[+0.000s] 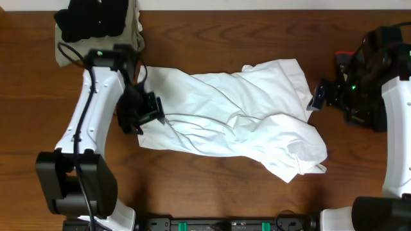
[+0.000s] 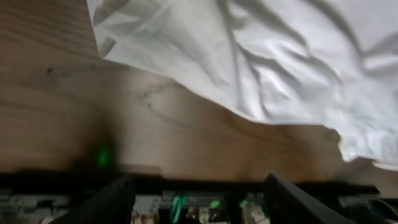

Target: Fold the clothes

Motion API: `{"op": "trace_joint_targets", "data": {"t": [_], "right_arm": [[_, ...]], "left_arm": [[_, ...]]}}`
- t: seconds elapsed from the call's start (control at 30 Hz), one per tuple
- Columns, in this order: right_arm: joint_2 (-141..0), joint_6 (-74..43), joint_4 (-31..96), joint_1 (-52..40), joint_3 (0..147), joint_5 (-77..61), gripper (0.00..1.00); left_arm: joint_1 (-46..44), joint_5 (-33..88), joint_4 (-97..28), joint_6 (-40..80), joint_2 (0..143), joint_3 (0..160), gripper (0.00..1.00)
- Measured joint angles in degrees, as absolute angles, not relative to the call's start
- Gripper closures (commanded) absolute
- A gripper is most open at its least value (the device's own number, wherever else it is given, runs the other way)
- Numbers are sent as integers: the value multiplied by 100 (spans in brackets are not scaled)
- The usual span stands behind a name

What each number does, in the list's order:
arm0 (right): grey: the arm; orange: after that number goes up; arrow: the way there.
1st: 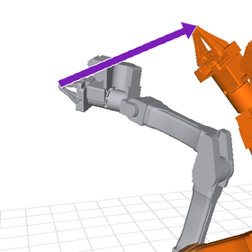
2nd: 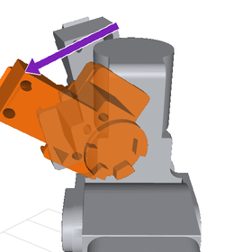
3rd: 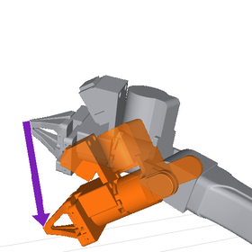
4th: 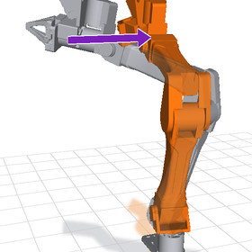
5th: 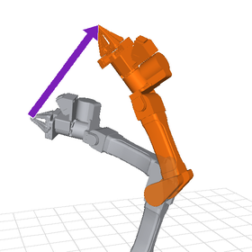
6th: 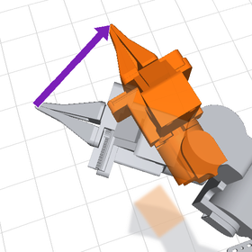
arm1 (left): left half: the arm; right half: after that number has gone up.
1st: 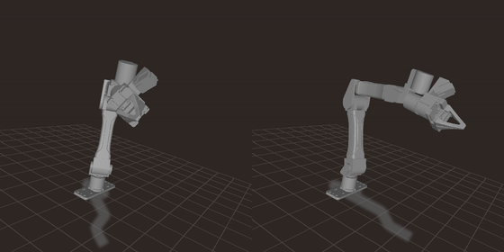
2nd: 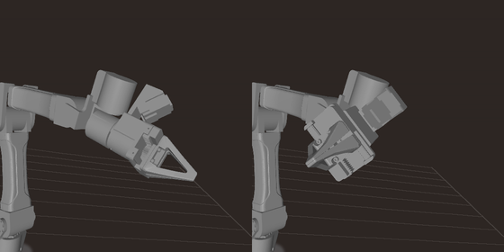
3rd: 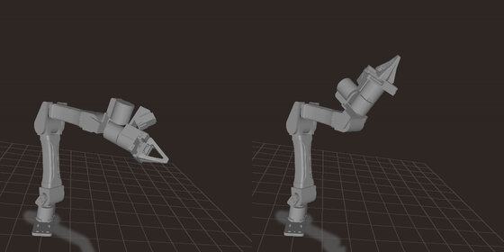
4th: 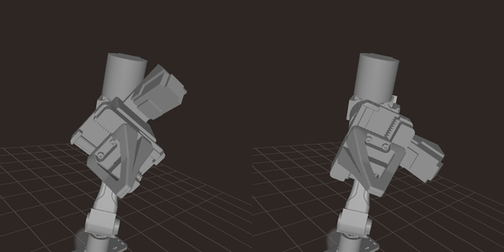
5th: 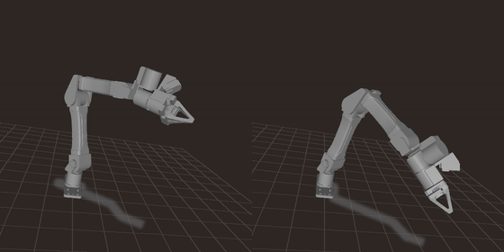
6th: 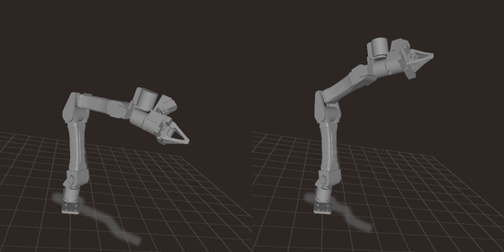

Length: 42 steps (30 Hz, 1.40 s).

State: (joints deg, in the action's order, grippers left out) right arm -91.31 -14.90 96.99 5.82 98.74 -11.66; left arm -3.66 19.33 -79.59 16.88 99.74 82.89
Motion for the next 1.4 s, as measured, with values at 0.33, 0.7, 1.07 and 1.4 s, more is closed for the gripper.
{"op": "trace_joint_targets", "data": {"t": [0.33, 0.7, 1.07, 1.4], "right_arm": [[-8381, -1568, 9024, 582, 8326, -1135, 1], [-8193, -1734, 8342, 423, 6300, -1490, 4], [-7218, -3238, 7607, -491, 4871, -1612, 1], [-7129, -3994, 7166, -891, 4394, -1632, 1]], "left_arm": [[-366, 1929, -6368, 2434, 9804, 6724, 31], [-366, 1927, -5555, 2729, 9802, 6136, 31], [-366, 1927, -5293, 2965, 9861, 6136, 32], [-366, 1927, -5172, 3020, 10147, 6136, 34]]}}
